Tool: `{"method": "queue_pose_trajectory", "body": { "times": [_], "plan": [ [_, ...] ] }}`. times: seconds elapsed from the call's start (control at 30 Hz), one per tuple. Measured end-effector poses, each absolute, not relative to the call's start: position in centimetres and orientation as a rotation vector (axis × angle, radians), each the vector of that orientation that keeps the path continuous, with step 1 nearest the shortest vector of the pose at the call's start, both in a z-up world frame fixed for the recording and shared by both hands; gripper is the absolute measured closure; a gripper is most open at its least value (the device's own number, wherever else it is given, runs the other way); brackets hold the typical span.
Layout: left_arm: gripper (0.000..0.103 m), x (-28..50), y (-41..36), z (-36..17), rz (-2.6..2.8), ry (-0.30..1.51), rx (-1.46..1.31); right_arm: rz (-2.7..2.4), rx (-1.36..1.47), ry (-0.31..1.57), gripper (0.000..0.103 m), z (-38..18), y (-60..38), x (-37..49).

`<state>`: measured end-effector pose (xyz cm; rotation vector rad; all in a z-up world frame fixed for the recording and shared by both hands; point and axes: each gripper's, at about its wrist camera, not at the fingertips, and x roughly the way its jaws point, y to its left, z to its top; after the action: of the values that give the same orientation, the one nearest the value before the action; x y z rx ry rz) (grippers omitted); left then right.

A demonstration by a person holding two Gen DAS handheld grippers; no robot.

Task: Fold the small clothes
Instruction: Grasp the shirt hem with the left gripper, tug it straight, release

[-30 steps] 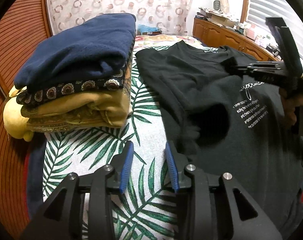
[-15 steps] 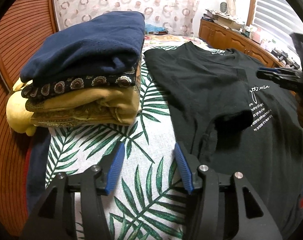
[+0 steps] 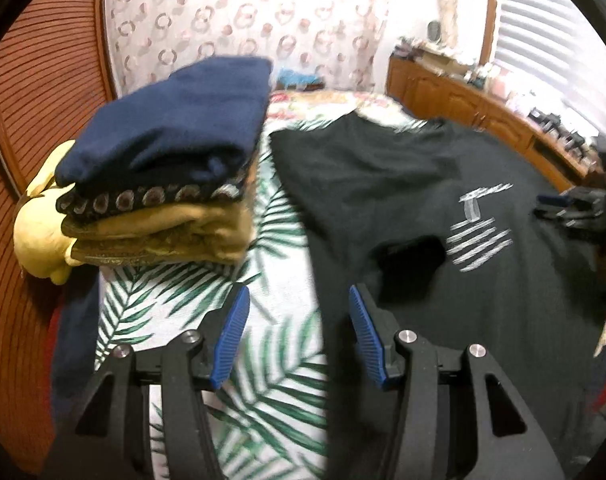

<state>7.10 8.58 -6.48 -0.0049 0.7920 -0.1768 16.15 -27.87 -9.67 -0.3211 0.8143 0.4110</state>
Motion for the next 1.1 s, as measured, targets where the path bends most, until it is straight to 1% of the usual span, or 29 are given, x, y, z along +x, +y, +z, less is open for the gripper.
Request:
{"method": "queue_pose_trajectory", "body": {
  "times": [0.1,0.17,0.2,0.27,0.33,0.37,0.53,0.7,0.8,0.83,0.87,1.1],
  "plan": [
    [0.052,5.9,7.1,-5.6,-0.219,0.755,0.002,0.402,-0.316,0.829,0.060,-10.4,-28.3,16.1],
    [0.053,5.5,6.0,-5.4,-0.253,0.751,0.018,0.396,-0.301,0.830,0.055,-10.5,-28.6,16.1],
    [0.053,5.3,5.4,-5.4,-0.269,0.754,0.024,0.397,-0.294,0.833,0.054,-10.6,-28.7,16.2],
    [0.057,5.3,4.3,-5.6,-0.306,0.759,0.030,0.393,-0.280,0.840,0.049,-10.6,-28.9,16.4],
    [0.060,5.6,3.4,-5.9,-0.331,0.770,0.036,0.396,-0.251,0.852,0.046,-10.7,-29.3,16.7],
    [0.065,5.9,3.1,-6.0,-0.337,0.776,0.036,0.401,-0.233,0.859,0.044,-10.8,-29.5,16.8],
    [0.068,7.9,1.5,-7.2,-0.366,0.823,0.022,0.395,-0.234,0.856,0.043,-10.8,-29.6,16.7],
    [0.075,9.1,0.4,-7.6,-0.370,0.837,0.042,0.396,-0.227,0.857,0.042,-10.9,-29.9,16.6],
    [0.086,9.4,0.0,-7.7,-0.373,0.844,0.048,0.396,-0.228,0.857,0.042,-10.9,-29.9,16.6],
    [0.093,9.5,-0.1,-7.8,-0.375,0.848,0.051,0.396,-0.227,0.857,0.042,-10.9,-29.9,16.6],
    [0.097,9.4,-0.2,-7.8,-0.376,0.852,0.052,0.396,-0.228,0.857,0.042,-10.9,-29.9,16.6],
    [0.097,7.7,-0.9,-6.1,-0.436,0.840,0.003,0.395,-0.228,0.857,0.042,-10.9,-29.9,16.6]
  ]
}}
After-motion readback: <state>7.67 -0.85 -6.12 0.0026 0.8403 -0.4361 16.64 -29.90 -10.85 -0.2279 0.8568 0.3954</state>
